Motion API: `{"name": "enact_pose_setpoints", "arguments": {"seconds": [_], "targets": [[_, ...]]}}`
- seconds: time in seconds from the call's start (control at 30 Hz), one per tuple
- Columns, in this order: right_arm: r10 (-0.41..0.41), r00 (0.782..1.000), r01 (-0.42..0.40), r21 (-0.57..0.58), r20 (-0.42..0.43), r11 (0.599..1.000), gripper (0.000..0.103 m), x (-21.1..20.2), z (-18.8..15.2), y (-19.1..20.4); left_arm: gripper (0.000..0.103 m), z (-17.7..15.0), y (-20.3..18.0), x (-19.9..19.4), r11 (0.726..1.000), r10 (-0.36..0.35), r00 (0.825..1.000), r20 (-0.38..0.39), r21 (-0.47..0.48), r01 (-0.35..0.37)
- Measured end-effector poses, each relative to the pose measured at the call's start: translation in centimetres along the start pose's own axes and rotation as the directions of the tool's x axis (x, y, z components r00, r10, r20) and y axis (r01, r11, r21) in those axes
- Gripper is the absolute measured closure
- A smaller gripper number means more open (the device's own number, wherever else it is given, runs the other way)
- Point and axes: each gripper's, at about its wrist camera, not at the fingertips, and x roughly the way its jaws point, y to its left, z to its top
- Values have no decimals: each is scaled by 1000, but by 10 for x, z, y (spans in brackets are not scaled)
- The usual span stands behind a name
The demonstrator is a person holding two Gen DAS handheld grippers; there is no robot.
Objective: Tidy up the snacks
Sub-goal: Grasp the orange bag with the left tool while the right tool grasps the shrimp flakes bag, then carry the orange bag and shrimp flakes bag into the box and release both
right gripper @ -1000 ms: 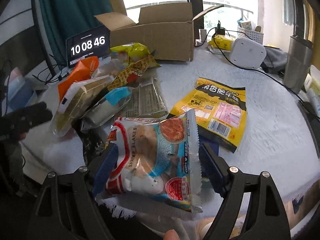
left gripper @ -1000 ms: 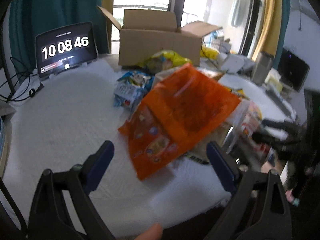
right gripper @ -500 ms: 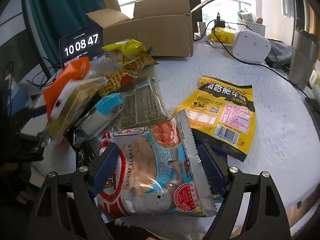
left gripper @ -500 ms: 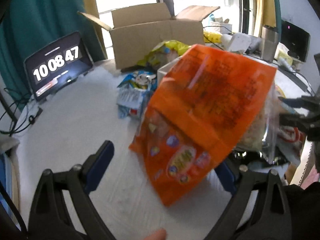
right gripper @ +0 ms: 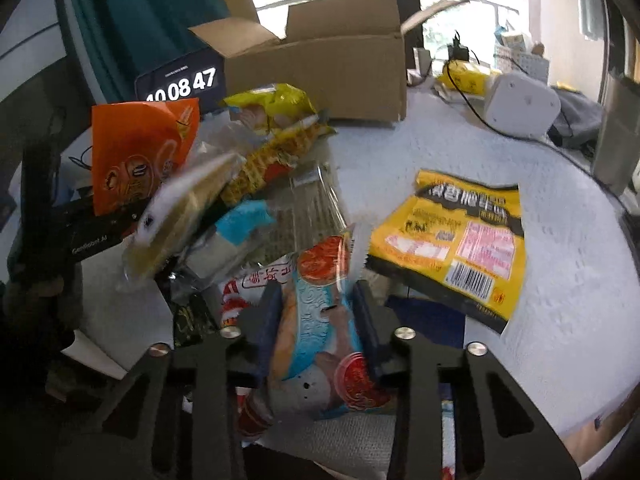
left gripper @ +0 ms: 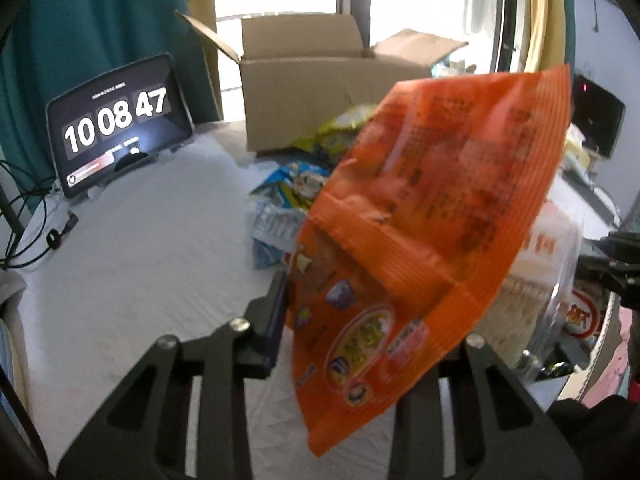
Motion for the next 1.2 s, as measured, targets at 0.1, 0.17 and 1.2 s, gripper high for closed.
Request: {"name": "enact_pose_setpoints", "arguments": {"seconds": [0.1,0.17,1.2], "targets": [[-10,1000,11,-33,30,999,75,-11,9,5,70,4,5,-9,999,-8,1000,29,-36,9],[-26,999,28,-45,44,999,76,-16,15,5,70,7,10,-15,997,-19,999,44,-68,22],[-99,949,115,-34,299,993,82,-44,118,-43,70,96,19,-48,994,23,972,235,-108,3]]}}
